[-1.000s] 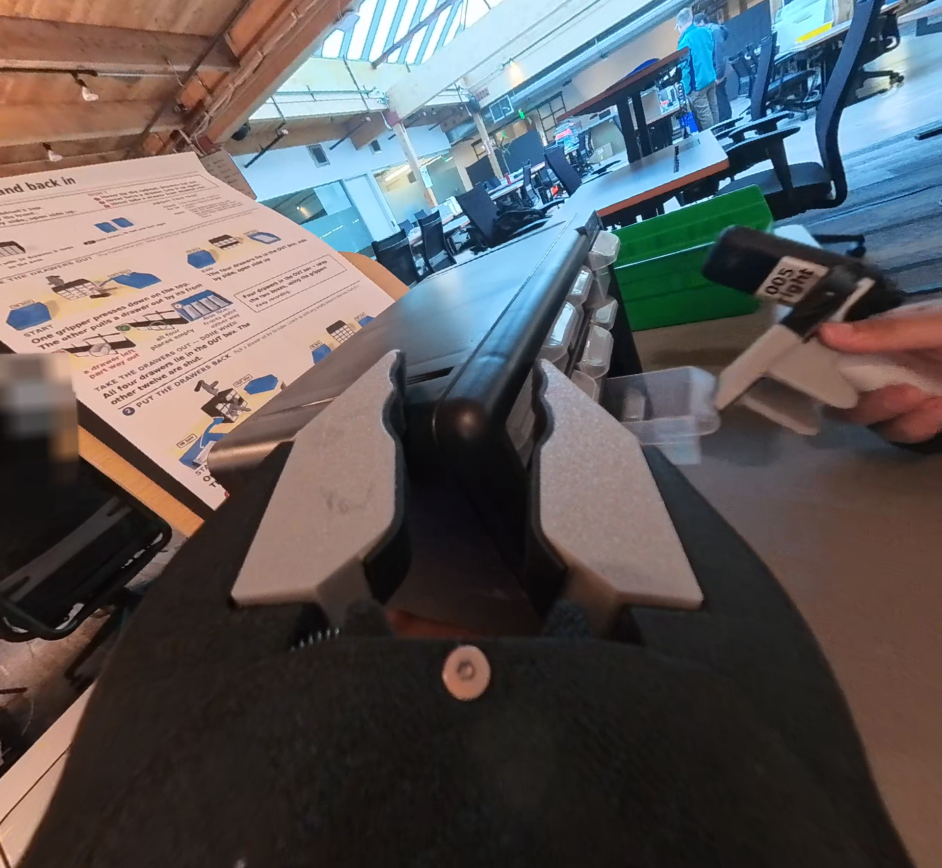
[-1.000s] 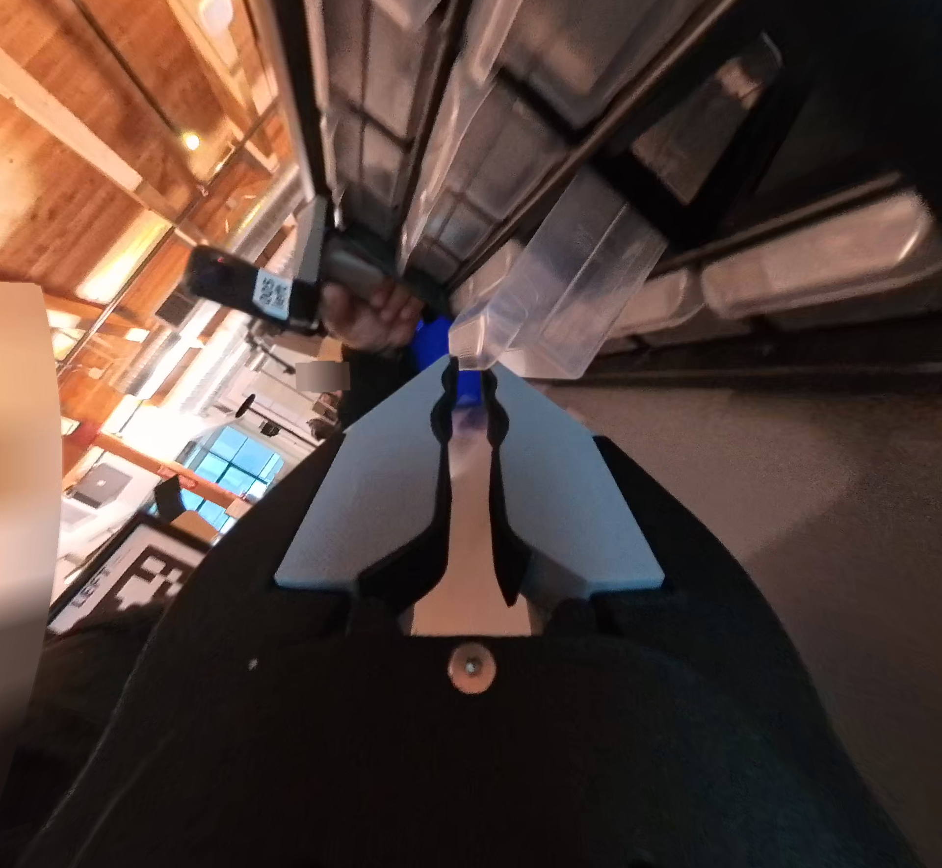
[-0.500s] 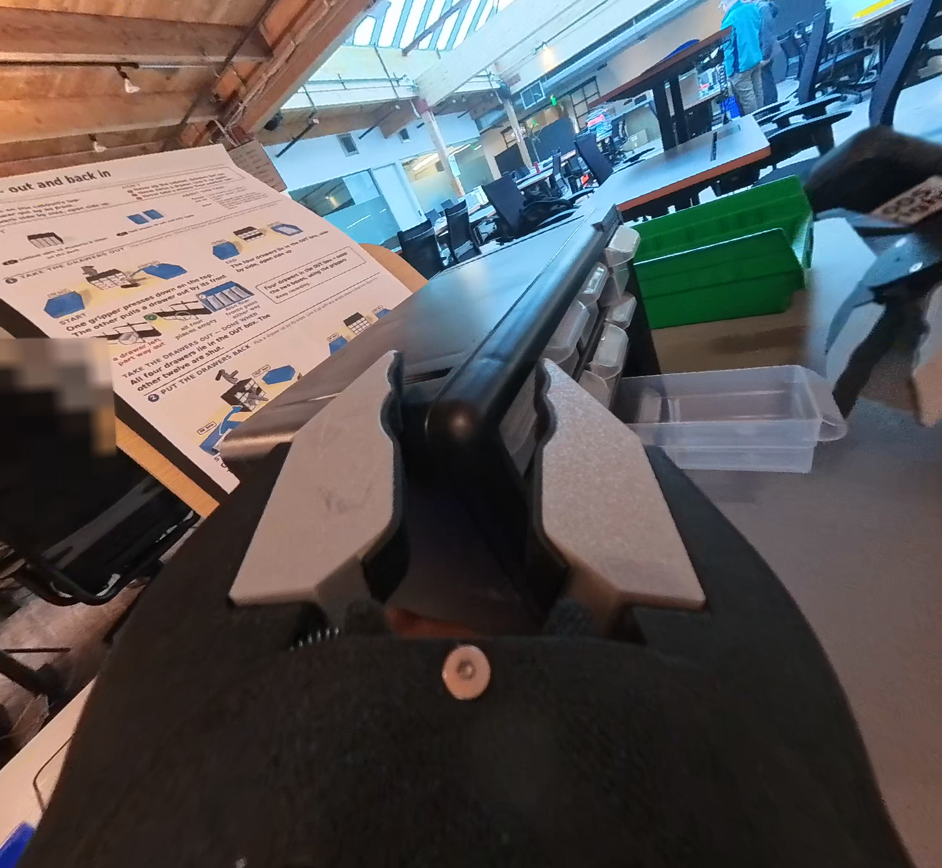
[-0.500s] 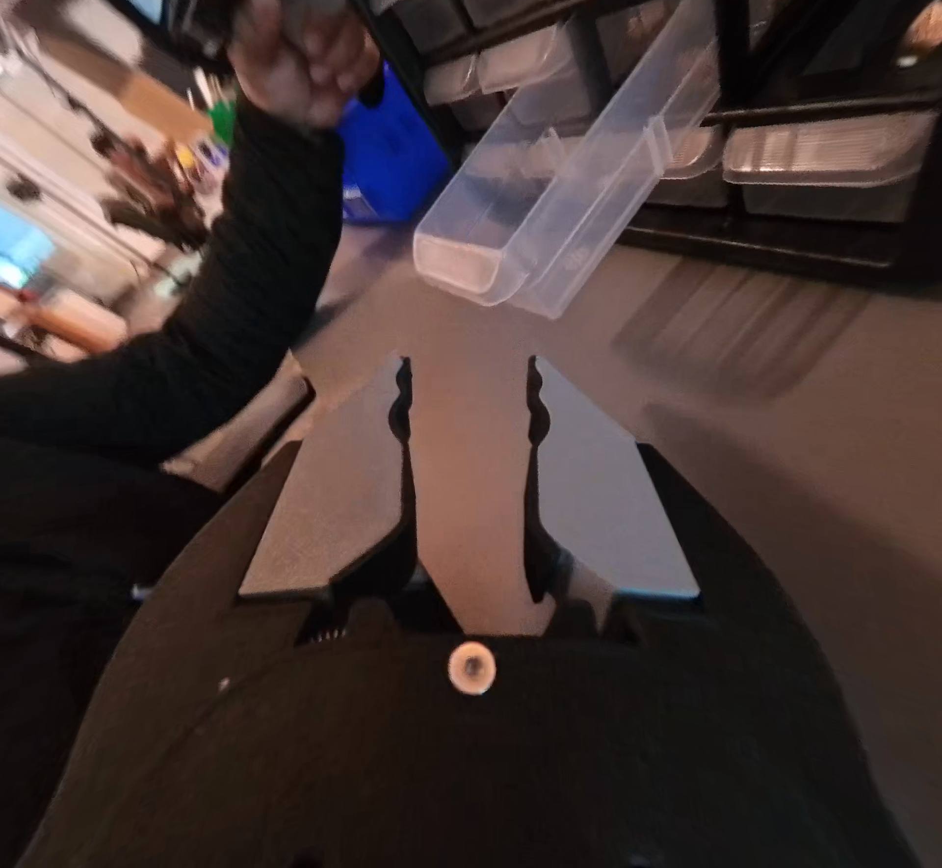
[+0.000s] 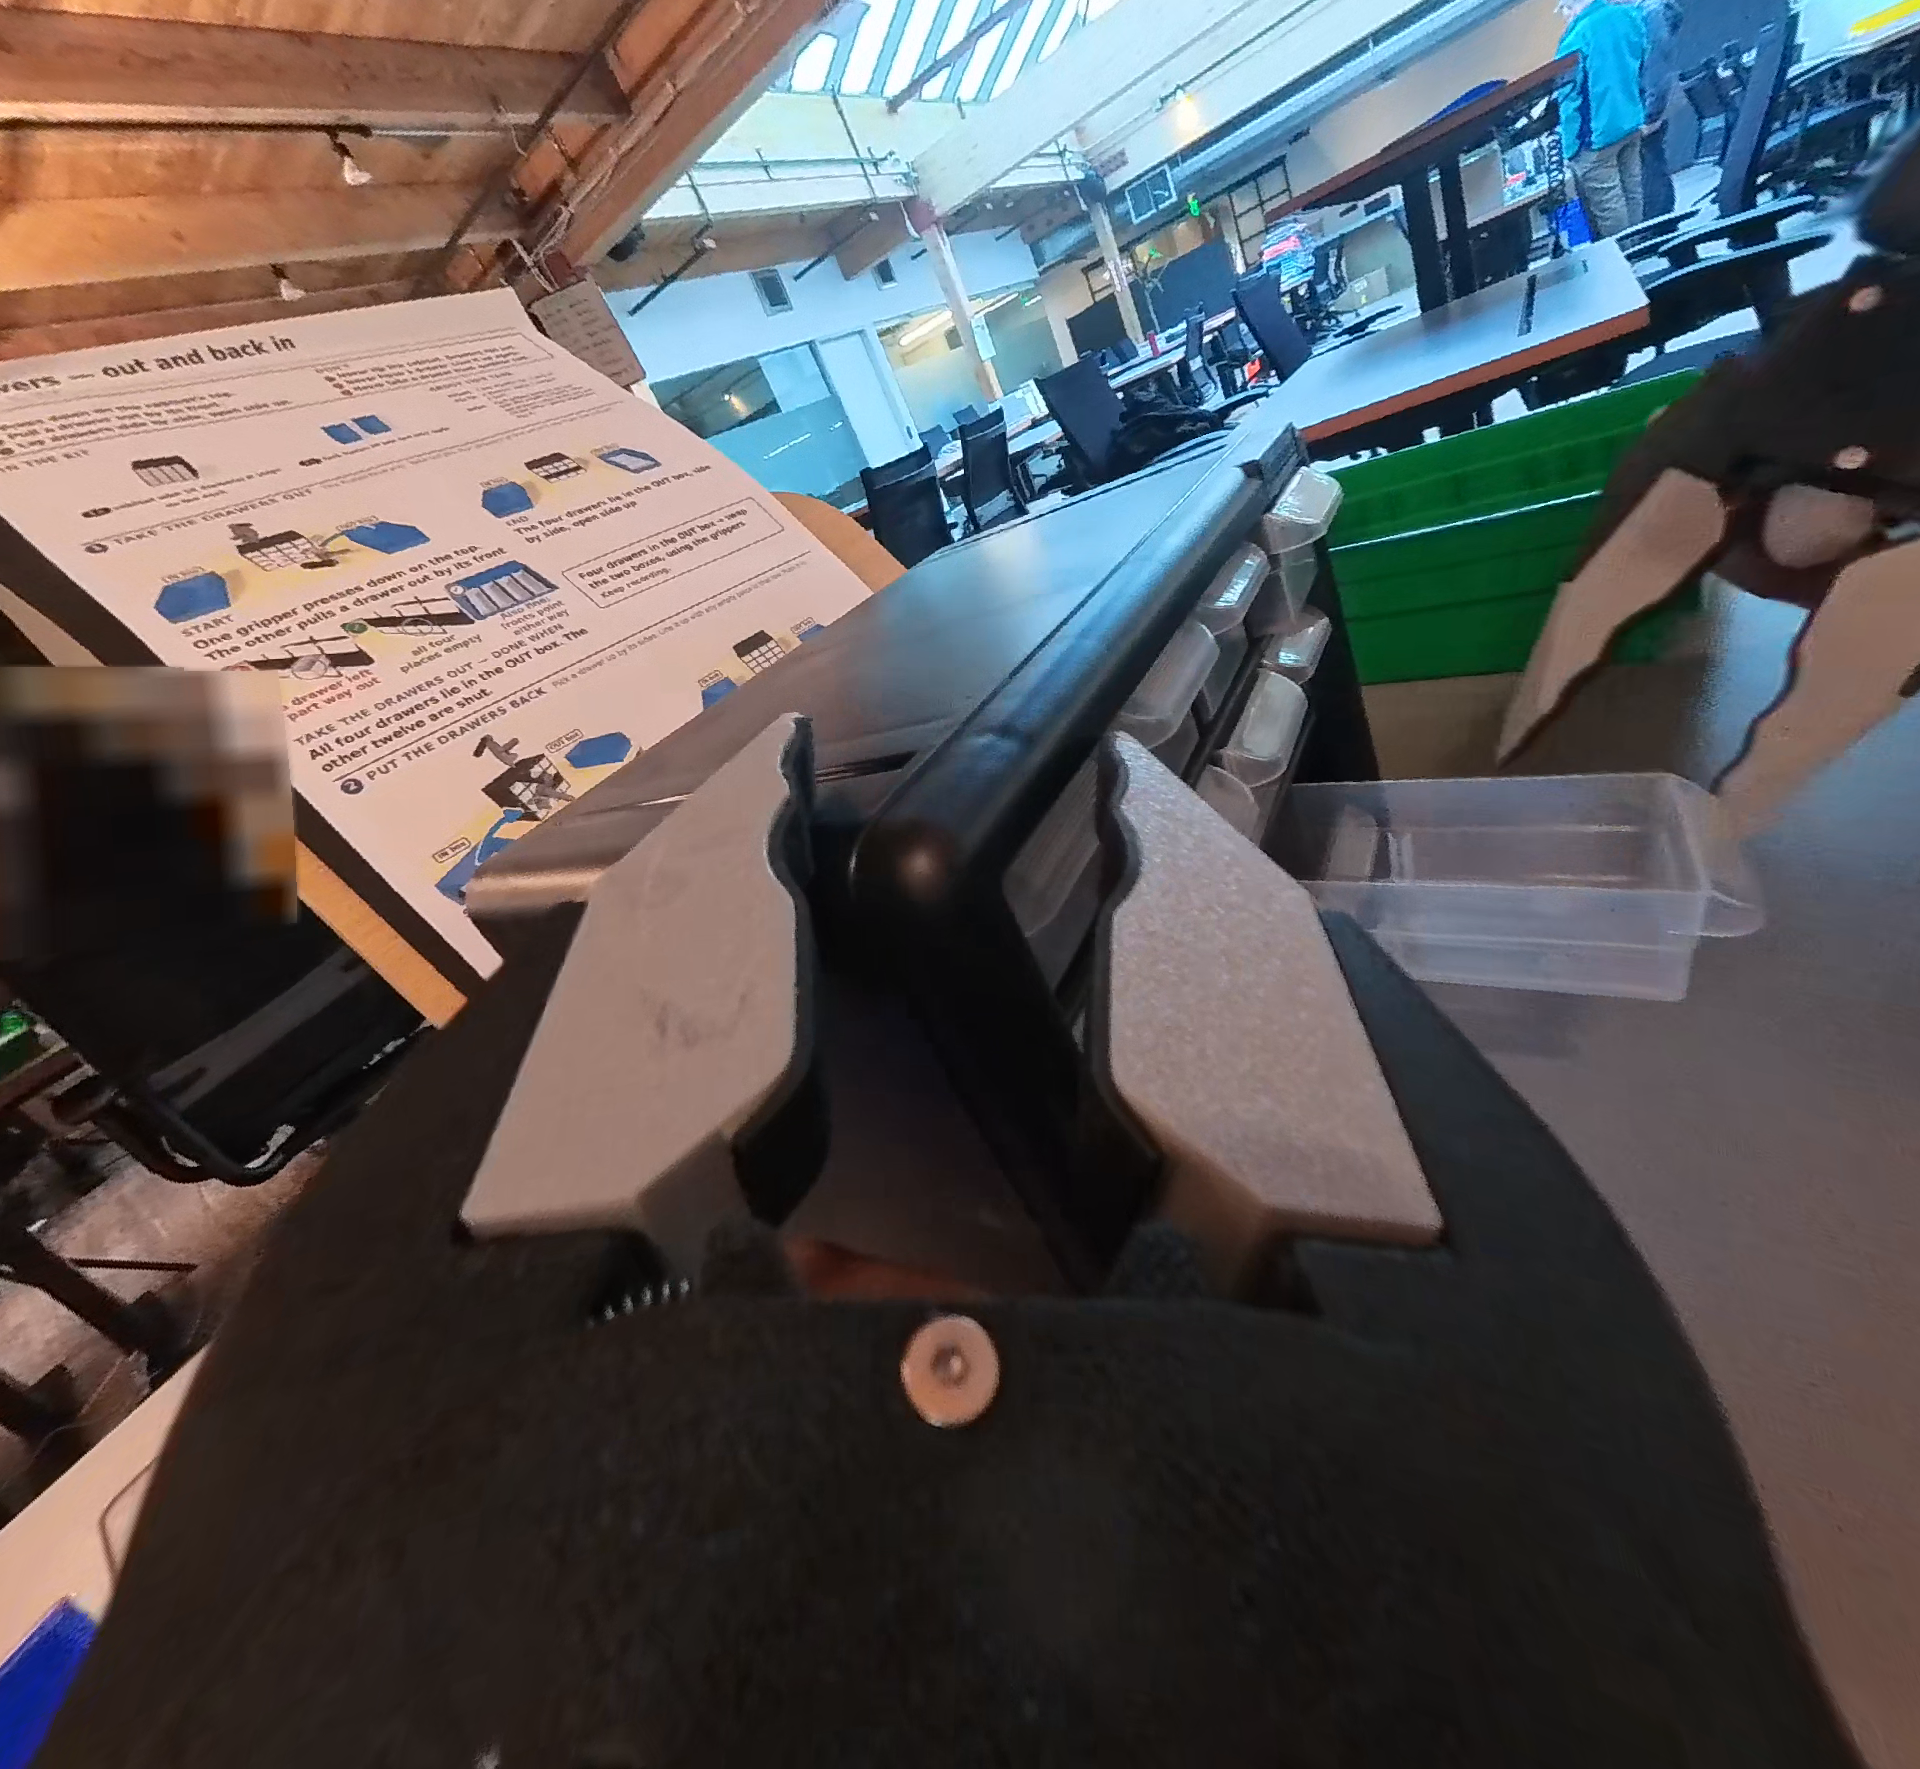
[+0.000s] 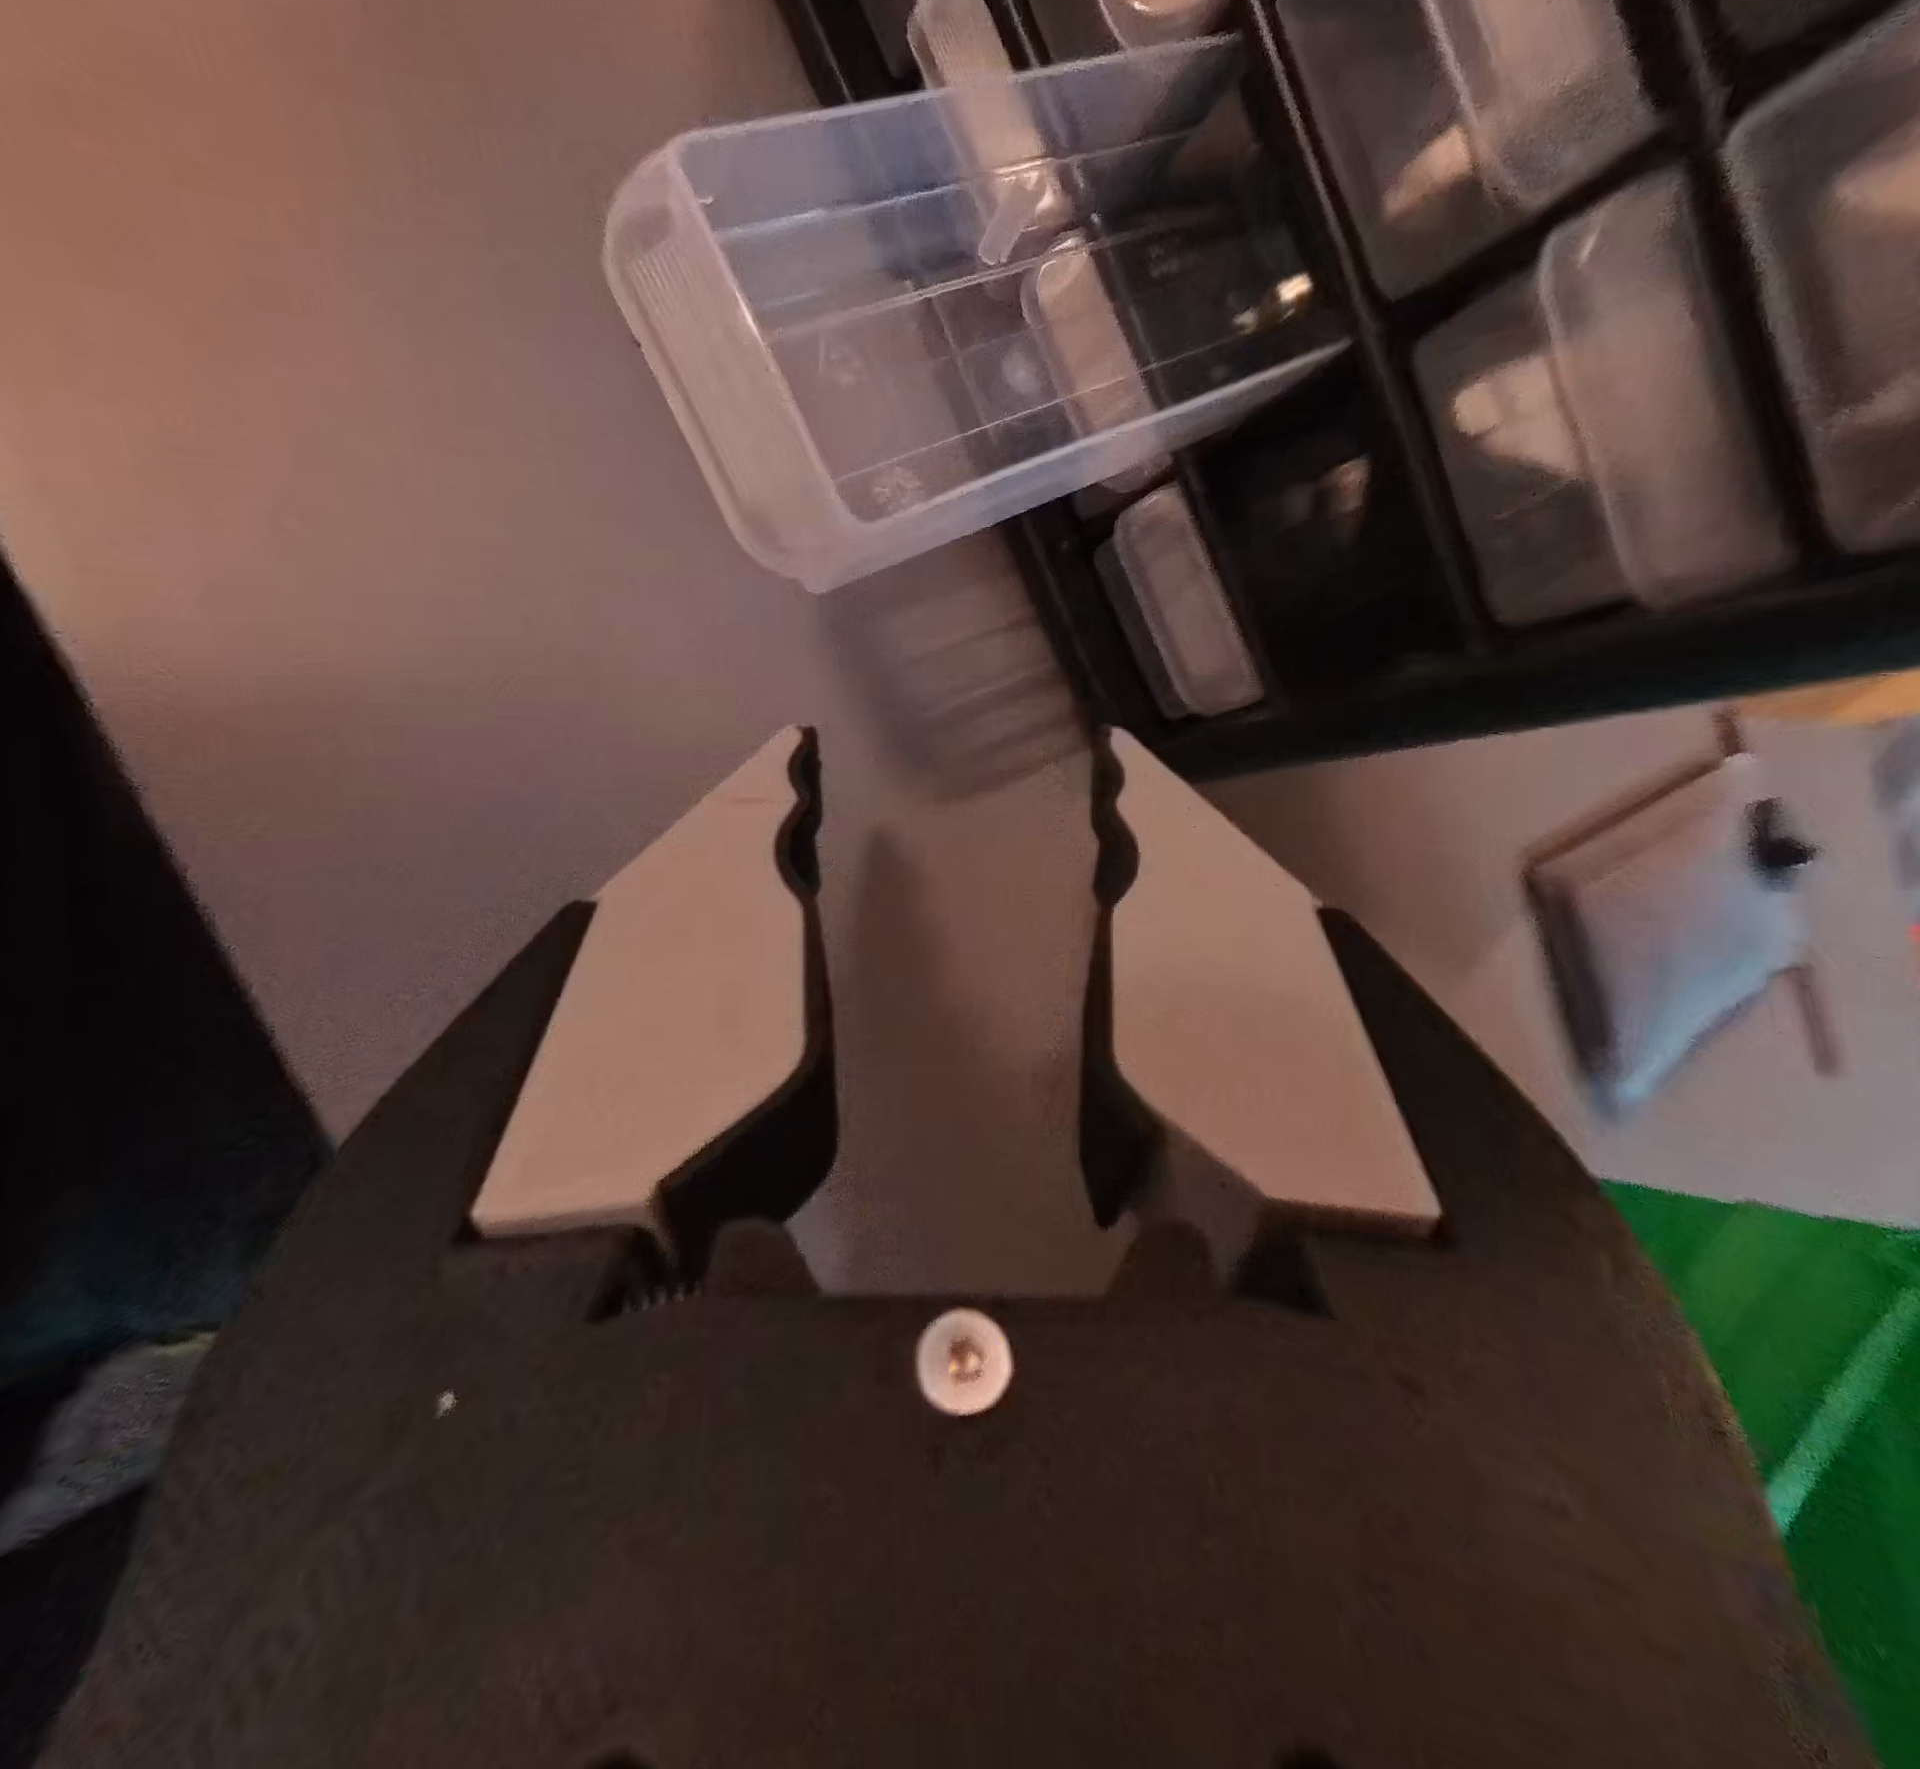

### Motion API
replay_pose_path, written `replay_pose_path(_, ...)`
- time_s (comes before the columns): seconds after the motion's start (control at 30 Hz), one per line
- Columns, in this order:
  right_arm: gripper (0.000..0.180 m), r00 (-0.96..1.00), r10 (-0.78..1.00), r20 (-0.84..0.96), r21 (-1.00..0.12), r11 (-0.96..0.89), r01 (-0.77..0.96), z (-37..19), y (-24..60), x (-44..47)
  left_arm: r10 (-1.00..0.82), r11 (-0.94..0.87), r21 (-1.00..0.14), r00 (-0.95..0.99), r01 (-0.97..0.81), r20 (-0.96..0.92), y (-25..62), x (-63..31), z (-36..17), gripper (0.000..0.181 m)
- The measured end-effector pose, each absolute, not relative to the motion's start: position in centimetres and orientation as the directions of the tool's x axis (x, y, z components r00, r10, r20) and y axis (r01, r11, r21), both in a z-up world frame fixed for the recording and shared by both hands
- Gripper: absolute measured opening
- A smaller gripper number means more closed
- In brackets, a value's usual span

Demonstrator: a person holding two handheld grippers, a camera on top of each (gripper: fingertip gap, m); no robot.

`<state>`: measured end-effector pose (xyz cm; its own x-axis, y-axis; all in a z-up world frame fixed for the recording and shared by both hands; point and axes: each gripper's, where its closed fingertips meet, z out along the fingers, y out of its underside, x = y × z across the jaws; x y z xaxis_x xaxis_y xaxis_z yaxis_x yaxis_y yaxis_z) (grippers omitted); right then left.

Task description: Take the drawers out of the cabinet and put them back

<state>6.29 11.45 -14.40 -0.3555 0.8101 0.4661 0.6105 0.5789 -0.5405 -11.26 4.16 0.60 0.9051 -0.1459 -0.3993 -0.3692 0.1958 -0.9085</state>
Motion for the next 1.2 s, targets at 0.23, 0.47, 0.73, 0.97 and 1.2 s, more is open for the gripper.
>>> replay_pose_path(0.23, 0.065, -0.492, 0.616, 0.616, -0.305, 0.761, 0.572, -12.3, 11.4, 5.4, -0.158, 0.198, -0.915, 0.910, -0.351, -0.384, 4.1, -11.2, 0.6, 0.053)
replay_pose_path(0.47, 0.072, -0.646, 0.317, 0.694, 0.012, 0.893, 0.451, -12.7, 9.5, 4.3, -0.164, 0.207, -0.918, 0.913, -0.338, -0.373, 4.0, -11.2, 0.7, 0.053)
replay_pose_path(0.73, 0.042, -0.814, 0.136, 0.565, 0.245, 0.914, 0.323, -15.4, 10.0, 3.6, -0.168, 0.208, -0.921, 0.915, -0.331, -0.367, 4.0, -11.2, 0.7, 0.053)
replay_pose_path(0.97, 0.021, -0.852, 0.135, 0.506, 0.189, 0.946, 0.262, -14.7, 6.9, 4.3, -0.168, 0.211, -0.919, 0.914, -0.333, -0.369, 4.0, -11.1, 0.7, 0.052)
replay_pose_path(1.2, 0.011, -0.897, 0.263, 0.354, -0.103, 0.965, 0.242, -12.5, 0.7, 7.4, -0.166, 0.211, -0.919, 0.914, -0.334, -0.370, 4.0, -11.1, 0.7, 0.052)
